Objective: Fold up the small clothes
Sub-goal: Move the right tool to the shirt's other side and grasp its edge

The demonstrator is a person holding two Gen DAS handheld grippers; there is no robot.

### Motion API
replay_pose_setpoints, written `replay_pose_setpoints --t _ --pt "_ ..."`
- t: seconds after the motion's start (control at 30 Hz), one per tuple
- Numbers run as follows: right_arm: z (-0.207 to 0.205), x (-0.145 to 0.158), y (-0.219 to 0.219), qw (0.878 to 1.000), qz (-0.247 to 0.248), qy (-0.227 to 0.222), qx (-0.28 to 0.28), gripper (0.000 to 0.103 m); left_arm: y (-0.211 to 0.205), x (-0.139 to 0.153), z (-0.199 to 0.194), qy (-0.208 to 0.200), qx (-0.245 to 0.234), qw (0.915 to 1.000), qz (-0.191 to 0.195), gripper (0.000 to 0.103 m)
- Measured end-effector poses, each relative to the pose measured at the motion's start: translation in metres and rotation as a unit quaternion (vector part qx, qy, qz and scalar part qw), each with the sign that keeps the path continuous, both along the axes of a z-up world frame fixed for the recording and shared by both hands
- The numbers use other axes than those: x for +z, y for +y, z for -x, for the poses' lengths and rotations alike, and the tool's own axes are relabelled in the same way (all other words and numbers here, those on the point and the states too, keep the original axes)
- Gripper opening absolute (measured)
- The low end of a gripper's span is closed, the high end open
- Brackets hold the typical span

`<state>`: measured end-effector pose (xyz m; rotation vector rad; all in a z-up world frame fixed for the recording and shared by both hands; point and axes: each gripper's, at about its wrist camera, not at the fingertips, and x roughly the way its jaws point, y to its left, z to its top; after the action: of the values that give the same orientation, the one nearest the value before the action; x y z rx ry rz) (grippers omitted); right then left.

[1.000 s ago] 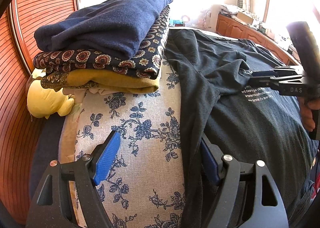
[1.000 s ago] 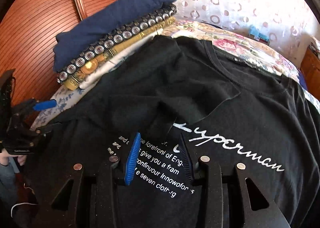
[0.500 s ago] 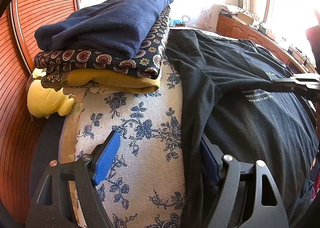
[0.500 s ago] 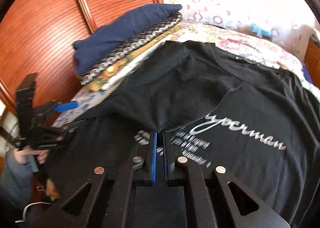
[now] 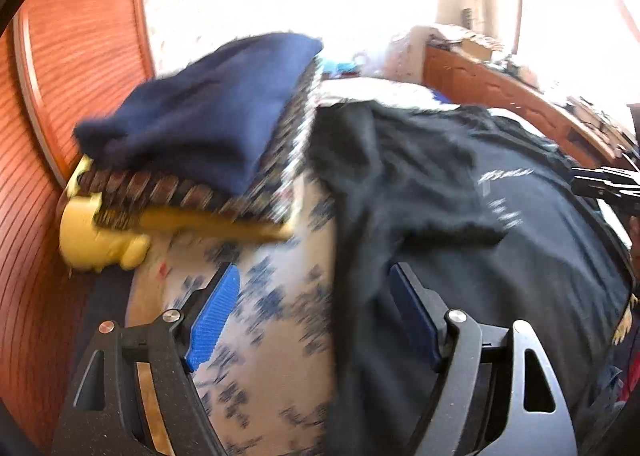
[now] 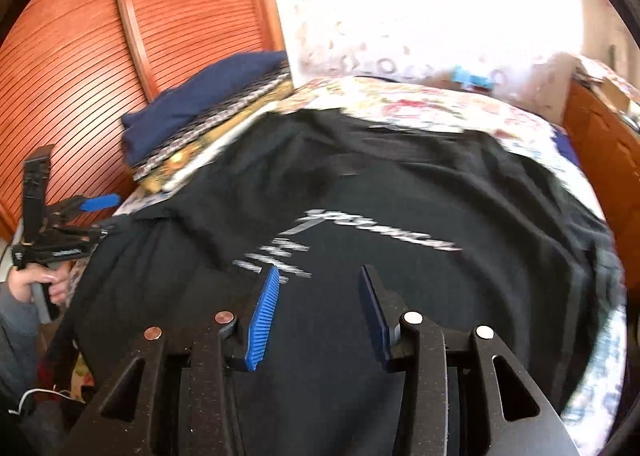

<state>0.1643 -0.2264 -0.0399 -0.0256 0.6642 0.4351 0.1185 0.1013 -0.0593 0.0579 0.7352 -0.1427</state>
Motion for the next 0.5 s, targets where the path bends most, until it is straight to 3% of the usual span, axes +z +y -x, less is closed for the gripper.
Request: replay_pose_setpoints --t 0.27,0.5 --pt "0.011 0.005 -0.116 0.994 -0.034 -0.007 -0.104 0.043 -0.085 0.010 -0.042 0.008 -0.087 0.9961 0.016 0.079" --pt "0.009 0.001 -0.179 0.985 -0.030 -0.004 -0.168 0.043 -0.148 0.002 -0.084 0.036 -0.114 0.9924 0.027 0.079"
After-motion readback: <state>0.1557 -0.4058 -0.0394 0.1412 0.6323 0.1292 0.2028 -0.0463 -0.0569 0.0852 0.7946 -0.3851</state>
